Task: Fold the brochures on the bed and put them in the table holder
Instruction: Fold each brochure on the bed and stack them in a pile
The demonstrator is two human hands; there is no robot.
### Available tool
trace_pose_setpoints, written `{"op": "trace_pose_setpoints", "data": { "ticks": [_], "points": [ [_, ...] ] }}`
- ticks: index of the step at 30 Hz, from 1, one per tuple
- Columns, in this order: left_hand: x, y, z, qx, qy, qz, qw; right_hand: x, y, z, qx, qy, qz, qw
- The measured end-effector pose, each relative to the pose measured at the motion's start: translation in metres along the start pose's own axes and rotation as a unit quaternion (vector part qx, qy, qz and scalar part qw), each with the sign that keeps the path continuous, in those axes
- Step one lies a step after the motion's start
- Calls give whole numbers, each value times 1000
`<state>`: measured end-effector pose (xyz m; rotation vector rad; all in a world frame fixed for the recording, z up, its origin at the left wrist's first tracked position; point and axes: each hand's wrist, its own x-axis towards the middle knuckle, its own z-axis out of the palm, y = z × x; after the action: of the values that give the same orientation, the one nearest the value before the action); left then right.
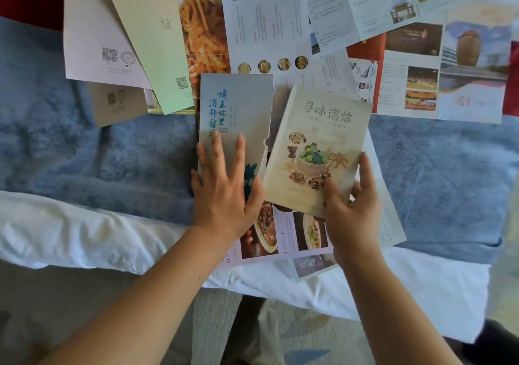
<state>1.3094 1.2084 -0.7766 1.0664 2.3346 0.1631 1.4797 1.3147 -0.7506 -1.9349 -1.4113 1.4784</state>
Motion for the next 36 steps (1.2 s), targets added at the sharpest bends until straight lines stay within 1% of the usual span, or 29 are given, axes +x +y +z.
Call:
{"op": "trace_pose_setpoints", "data": {
  "ticks": [5, 9, 11, 15, 20, 21, 23, 25, 27, 29, 30, 32, 36],
  "points": [
    [-2, 1, 1, 1, 6, 2, 1000, -10, 0, 9, 1, 19, -31, 999],
    [-3, 1, 4, 27, 9, 0, 1000, -18, -3, 13, -43, 24, -71, 996],
    [-4, 2, 6, 36, 14, 2, 999, -20, -3, 15, -91, 6, -95, 991],
    [1, 1, 5, 40, 20, -10, 999, -12, 3, 21, -232, -33, -137, 962],
    [0, -2, 7, 63, 4, 0, 998, -4, 9, 20, -286, -43, -150, 945],
    [0, -2, 7, 60, 4, -4, 998, -3, 10, 19, -306, -43, -176, 935],
    [1, 0, 6, 49, 1, -14, 999, 1, 13, 20, -351, -18, -250, 902],
    [2, 1, 5, 45, -5, -15, 999, 6, 15, 21, -384, -2, -282, 879],
    [2, 1, 6, 58, -6, -8, 998, 10, 13, 22, -441, -31, -278, 853],
    [2, -1, 7, 77, -5, 2, 997, 9, 10, 24, -507, -75, -263, 817],
    [2, -2, 7, 85, -3, 6, 996, 8, 8, 25, -522, -89, -263, 806],
    [2, -3, 6, 99, -5, 9, 995, 5, 6, 27, -537, -102, -259, 797],
    [5, -4, 1, 114, -27, 8, 993, 5, 8, 27, -551, -133, -215, 795]
  ]
}}
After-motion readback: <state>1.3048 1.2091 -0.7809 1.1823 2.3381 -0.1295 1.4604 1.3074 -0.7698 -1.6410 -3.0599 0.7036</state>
